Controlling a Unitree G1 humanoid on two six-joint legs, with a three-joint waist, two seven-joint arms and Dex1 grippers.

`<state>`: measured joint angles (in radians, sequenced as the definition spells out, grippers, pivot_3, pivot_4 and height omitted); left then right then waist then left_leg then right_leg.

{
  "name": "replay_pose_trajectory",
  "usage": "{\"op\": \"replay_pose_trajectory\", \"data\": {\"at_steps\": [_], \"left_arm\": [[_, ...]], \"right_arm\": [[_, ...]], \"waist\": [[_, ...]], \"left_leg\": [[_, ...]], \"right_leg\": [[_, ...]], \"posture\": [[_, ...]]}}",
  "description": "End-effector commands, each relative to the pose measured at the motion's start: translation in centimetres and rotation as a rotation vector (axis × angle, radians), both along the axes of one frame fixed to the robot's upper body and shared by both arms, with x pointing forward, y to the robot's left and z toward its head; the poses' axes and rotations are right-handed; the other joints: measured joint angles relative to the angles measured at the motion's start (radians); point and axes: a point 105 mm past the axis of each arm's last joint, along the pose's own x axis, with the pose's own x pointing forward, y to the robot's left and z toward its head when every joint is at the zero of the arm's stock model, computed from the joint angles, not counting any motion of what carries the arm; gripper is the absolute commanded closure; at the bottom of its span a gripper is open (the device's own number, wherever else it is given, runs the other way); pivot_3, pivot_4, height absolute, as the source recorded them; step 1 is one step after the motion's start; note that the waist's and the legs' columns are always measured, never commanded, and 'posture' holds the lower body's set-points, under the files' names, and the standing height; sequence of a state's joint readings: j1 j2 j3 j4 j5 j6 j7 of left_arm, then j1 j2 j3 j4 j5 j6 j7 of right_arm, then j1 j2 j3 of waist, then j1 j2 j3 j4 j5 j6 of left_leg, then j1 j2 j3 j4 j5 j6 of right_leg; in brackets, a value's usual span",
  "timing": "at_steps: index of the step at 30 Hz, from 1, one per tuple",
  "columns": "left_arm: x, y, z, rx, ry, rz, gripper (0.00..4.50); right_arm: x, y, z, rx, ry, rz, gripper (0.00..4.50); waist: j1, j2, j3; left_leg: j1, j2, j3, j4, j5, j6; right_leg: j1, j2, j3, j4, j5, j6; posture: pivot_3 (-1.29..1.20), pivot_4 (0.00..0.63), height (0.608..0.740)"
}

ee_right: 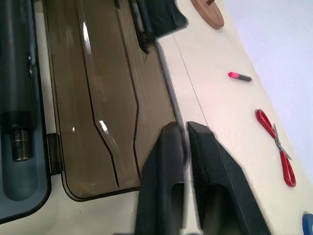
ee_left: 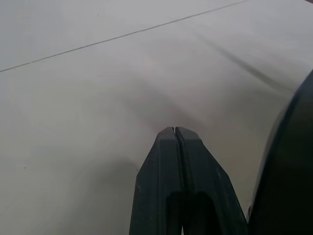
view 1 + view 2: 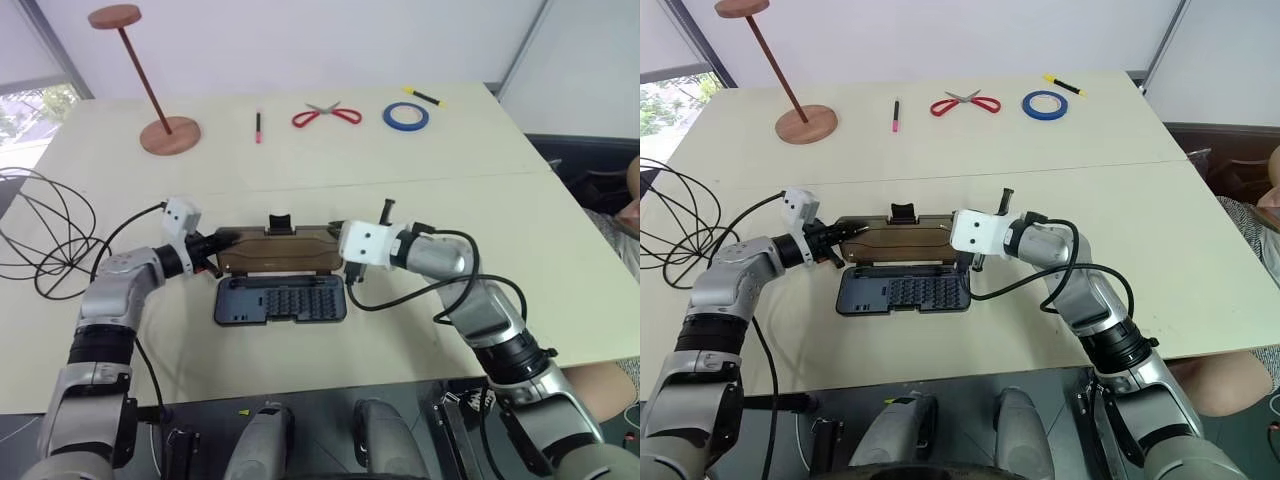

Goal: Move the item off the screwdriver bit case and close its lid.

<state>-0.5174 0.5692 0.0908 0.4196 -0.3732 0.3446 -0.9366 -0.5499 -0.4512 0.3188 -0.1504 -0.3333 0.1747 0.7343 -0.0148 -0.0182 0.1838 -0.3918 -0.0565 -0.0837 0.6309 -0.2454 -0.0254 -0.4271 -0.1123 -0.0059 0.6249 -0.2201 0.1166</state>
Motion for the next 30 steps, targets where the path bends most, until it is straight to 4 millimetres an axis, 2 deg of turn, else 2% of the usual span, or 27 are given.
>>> {"op": "replay_pose_trajectory", "data": {"at_steps": [1,5,6,9,14,18,27,30], "left_arm": [[0.1,-0.6,1.1,0.011,-0.043,-0.03,4.5],[0.1,-0.6,1.0,0.008,-0.043,-0.026,4.5],[0.1,-0.6,1.0,0.008,-0.043,-0.026,4.5],[0.1,-0.6,1.0,0.007,-0.042,-0.027,4.5],[-0.7,-0.6,1.3,0.012,-0.034,-0.056,4.5],[-3.1,0.2,1.6,0.041,0.019,-0.105,4.5],[-9.4,2.1,3.8,0.113,0.122,-0.184,4.5],[-10.6,2.3,4.8,0.105,0.134,-0.194,4.5]], "right_arm": [[-0.2,0.4,1.7,0.02,-0.041,0.026,2.51],[-0.2,0.1,2.9,0.04,-0.01,0.032,0.36],[-0.3,0.0,3.2,0.038,0.011,0.04,0.03],[-0.8,-0.8,3.8,0.019,0.066,0.069,0.03],[-1.0,-3.6,5.5,0.016,0.131,0.047,0.03],[-0.9,-6.0,5.0,-0.019,0.169,-0.005,0.03],[-0.3,-6.3,4.3,0.016,0.174,-0.045,0.03],[-0.1,-5.9,3.8,0.031,0.176,-0.043,0.03]], "waist": [[0.0,0.0,0.0],[0.0,0.0,0.0],[0.0,0.0,0.0],[0.001,0.0,0.0],[0.001,0.0,0.0],[-0.005,0.0,0.0],[-0.004,0.0,0.001],[0.0,0.0,0.001]], "left_leg": [[0.0,0.0,0.0,0.0,0.0,0.0],[0.0,0.0,0.0,0.0,0.0,0.0],[0.0,0.0,0.0,0.0,0.0,0.0],[0.0,0.0,0.0,0.0,0.0,0.0],[0.0,0.0,0.0,0.0,0.0,0.0],[0.0,0.0,0.0,-0.001,0.0,0.0],[0.0,0.003,0.0,-0.001,0.0,0.001],[-0.001,0.003,0.0,-0.001,0.0,0.001]], "right_leg": [[0.0,0.0,0.0,0.0,0.0,0.0],[0.0,0.0,0.0,0.0,0.0,0.0],[0.0,0.0,0.0,0.0,0.0,0.0],[0.0,0.0,0.0,0.0,0.0,0.0],[0.0,-0.001,0.0,0.0,0.0,0.0],[0.0,-0.001,0.0,0.0,0.0,0.0],[-0.001,-0.001,0.0,-0.002,0.0,0.0],[0.0,-0.002,0.0,-0.003,0.0,0.0]], "posture": [[0.0,0.15,0.74],[0.0,0.15,0.74],[0.0,0.15,0.74],[0.0,0.15,0.74],[0.0,0.15,0.74],[0.0,0.15,0.74],[0.0,0.15,0.74],[0.0,0.15,0.74]]}}
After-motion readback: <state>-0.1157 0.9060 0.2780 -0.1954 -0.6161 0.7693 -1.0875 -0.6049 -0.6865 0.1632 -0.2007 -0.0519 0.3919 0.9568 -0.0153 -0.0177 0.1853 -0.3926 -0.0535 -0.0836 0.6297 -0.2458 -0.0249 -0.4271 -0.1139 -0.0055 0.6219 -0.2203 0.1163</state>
